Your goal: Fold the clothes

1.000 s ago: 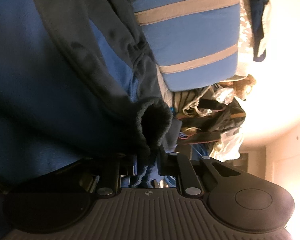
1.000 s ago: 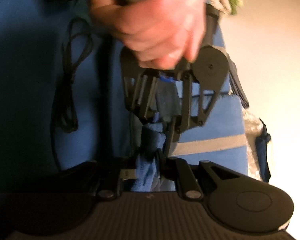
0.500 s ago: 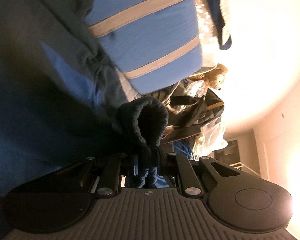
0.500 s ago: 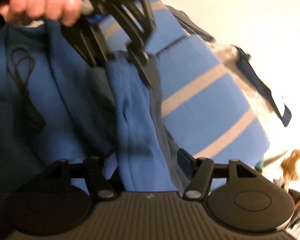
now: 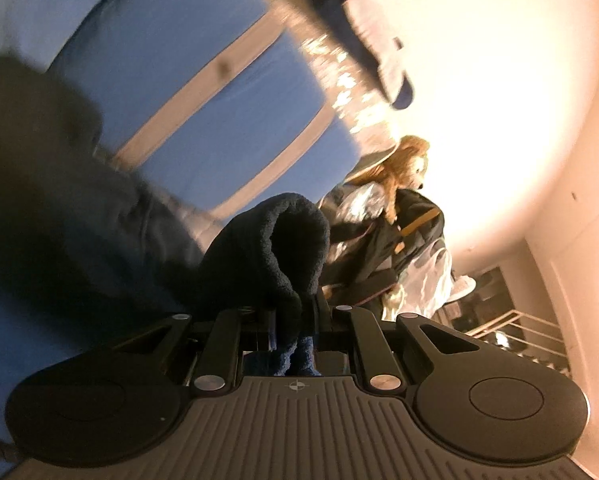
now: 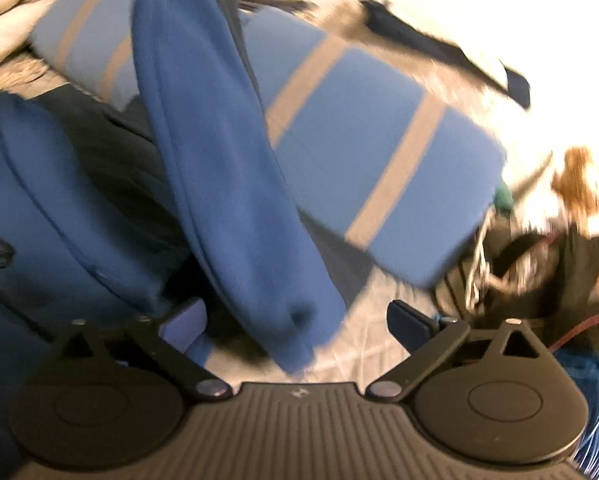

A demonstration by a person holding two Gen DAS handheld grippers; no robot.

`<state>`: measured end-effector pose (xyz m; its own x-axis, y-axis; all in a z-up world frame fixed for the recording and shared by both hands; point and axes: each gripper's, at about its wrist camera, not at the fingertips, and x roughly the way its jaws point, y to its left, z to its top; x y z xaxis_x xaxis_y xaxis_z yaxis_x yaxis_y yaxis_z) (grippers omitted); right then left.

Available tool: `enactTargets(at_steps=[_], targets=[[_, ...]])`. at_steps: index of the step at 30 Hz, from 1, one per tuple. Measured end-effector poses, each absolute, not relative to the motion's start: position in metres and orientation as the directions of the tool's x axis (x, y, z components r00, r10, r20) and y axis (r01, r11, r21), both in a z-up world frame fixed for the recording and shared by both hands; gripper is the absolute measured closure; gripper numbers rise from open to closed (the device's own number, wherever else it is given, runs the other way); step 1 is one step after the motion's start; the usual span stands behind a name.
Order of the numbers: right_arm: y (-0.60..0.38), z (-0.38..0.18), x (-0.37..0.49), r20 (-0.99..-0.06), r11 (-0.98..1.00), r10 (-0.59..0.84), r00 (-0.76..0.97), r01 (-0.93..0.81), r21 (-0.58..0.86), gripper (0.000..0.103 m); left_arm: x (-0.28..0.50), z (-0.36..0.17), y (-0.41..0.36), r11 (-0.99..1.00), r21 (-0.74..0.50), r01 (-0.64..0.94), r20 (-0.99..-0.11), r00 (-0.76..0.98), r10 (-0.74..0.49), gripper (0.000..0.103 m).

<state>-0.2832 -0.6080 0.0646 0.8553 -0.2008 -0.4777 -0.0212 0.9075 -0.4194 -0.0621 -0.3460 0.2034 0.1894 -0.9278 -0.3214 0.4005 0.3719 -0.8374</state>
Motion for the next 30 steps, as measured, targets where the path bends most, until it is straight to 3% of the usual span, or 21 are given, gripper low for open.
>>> enactTargets(at_steps=[8, 16, 27, 30], targets=[[-0.635, 0.051, -0.285, -0.535, 0.954, -0.156, 0.830, -0.014, -0.299, 0.000, -0.051, 0.266, -0.346, 0.385, -0.809, 0.445, -0.267, 0.305, -0.914, 0.089], [-0.663, 0.054, -0.264, -0.598, 1.000, -0.015, 0.801, 0.020, 0.002, 0.000, -0.038, 0.303, -0.341, 0.379, -0.816, 0.436, -0.207, 0.393, -0.896, 0.089], [-0.647, 0.040, -0.194, -0.624, 0.999, 0.004, 0.782, 0.031, 0.045, 0.002, -0.022, 0.329, -0.332, 0.392, -0.814, 0.429, -0.187, 0.445, -0.876, 0.089], [-0.647, 0.028, -0.176, -0.644, 0.997, -0.001, 0.765, 0.050, 0.058, 0.010, -0.018, 0.333, -0.328, 0.394, -0.812, 0.430, -0.183, 0.453, -0.872, 0.089]])
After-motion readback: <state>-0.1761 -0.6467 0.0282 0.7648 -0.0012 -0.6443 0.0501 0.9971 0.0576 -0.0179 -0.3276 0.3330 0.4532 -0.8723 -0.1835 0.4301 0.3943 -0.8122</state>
